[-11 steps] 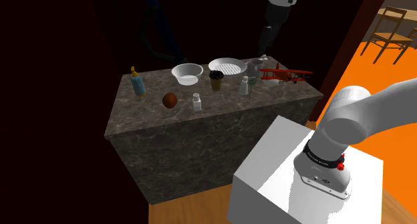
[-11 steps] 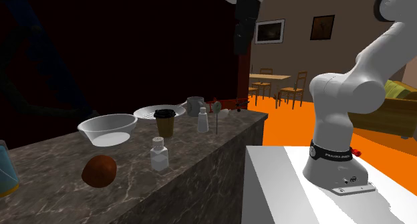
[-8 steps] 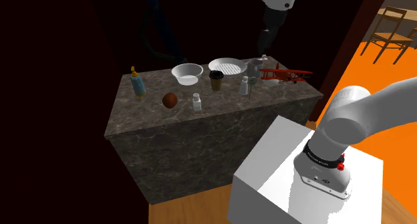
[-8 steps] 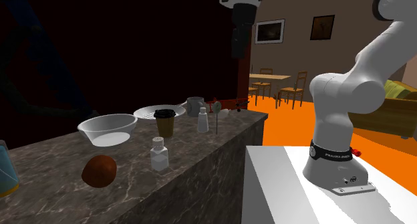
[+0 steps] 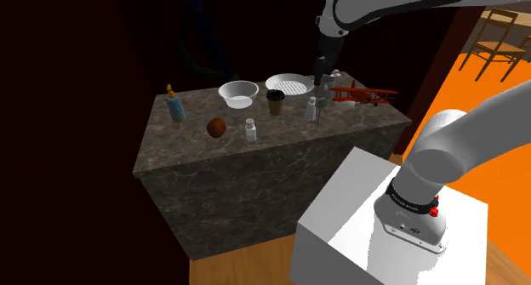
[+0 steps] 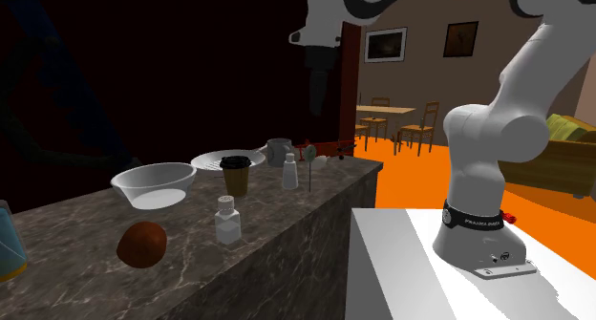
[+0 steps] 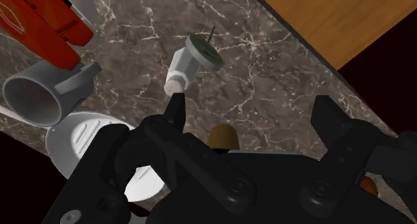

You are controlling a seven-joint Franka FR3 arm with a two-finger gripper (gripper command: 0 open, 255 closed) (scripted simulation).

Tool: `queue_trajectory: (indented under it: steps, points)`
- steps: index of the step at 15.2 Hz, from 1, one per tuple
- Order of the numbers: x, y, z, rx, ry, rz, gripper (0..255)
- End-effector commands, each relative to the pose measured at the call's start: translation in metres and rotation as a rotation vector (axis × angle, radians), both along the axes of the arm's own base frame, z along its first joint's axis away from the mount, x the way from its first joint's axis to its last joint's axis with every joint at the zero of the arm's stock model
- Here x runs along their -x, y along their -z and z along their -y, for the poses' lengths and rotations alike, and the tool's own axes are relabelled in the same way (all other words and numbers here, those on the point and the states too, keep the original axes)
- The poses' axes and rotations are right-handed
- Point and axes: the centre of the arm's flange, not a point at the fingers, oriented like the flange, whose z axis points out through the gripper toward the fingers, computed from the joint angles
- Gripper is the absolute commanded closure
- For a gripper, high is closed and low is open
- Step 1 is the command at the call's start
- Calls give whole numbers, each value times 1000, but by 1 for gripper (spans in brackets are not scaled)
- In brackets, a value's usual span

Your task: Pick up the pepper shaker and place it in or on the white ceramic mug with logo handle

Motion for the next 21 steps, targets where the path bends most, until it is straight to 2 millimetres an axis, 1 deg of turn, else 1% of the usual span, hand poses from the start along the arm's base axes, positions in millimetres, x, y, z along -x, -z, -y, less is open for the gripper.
queue_trajectory:
  steps: [1,12,13,19,20,21]
  points:
    - [-13,21,11,7,12,-9,0]
    - [-85,131,75,44,75,-65,0]
    - [-86,132,76,44,75,-66,0]
    - [-86,164,79,44,75,-66,0]
    - [-87,172,80,44,75,-66,0]
    - [-87,172,80,44,75,-66,0]
